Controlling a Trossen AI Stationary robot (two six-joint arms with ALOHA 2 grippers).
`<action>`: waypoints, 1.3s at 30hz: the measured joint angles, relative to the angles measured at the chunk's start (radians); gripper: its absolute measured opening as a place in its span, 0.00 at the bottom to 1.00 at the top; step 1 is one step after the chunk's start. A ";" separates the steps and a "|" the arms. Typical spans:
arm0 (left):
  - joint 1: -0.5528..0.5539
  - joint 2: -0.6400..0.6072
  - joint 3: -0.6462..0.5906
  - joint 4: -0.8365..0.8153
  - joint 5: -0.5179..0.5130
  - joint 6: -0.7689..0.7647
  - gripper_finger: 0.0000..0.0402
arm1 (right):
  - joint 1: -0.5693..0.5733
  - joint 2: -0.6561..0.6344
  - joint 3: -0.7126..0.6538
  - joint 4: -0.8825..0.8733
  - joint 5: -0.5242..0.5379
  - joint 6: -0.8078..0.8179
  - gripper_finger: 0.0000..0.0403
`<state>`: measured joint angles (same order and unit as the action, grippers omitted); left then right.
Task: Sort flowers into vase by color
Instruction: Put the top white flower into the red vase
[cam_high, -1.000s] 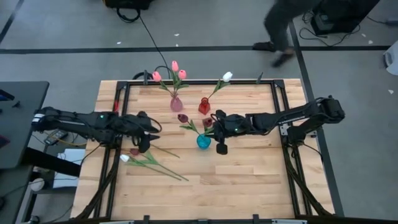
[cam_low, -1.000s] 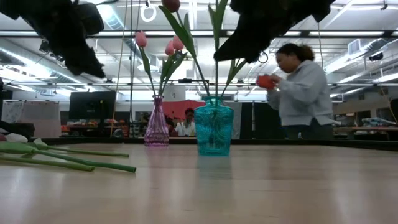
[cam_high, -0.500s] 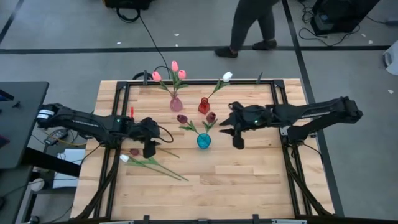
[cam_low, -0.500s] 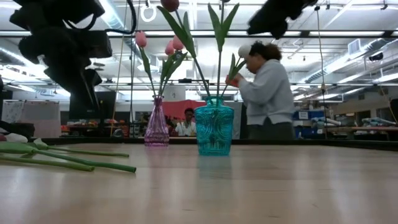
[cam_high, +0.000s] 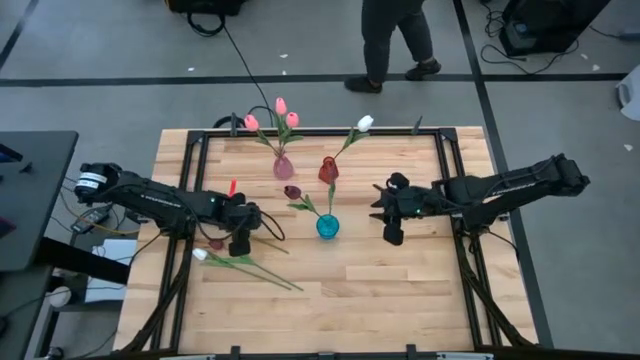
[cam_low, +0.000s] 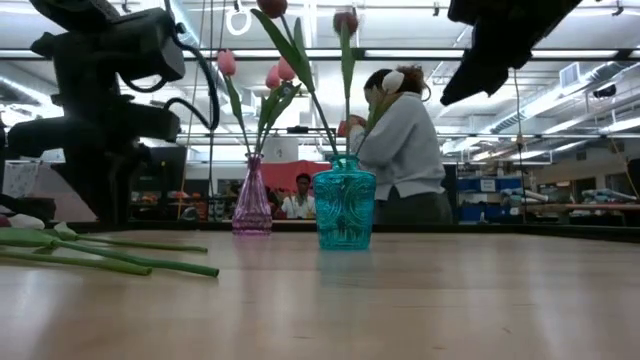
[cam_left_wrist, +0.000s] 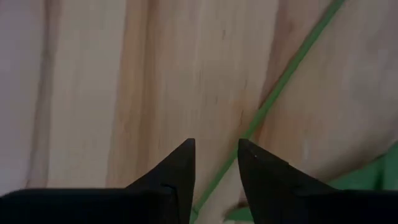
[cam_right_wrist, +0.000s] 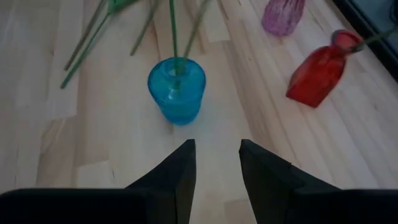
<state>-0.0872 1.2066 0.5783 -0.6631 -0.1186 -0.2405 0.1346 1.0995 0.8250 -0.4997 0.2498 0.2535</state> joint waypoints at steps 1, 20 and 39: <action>0.000 0.011 -0.001 -0.005 0.000 0.000 0.30 | 0.008 0.005 -0.010 0.017 0.007 0.003 0.34; -0.066 0.116 0.083 -0.073 -0.018 0.001 0.25 | 0.049 0.027 -0.019 0.086 0.048 0.008 0.34; -0.078 0.303 0.128 -0.083 -0.041 0.084 0.16 | 0.050 0.027 -0.019 0.114 0.045 0.008 0.34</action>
<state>-0.1653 1.5091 0.7059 -0.7458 -0.1600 -0.1570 0.1848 1.1263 0.8062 -0.3855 0.2943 0.2611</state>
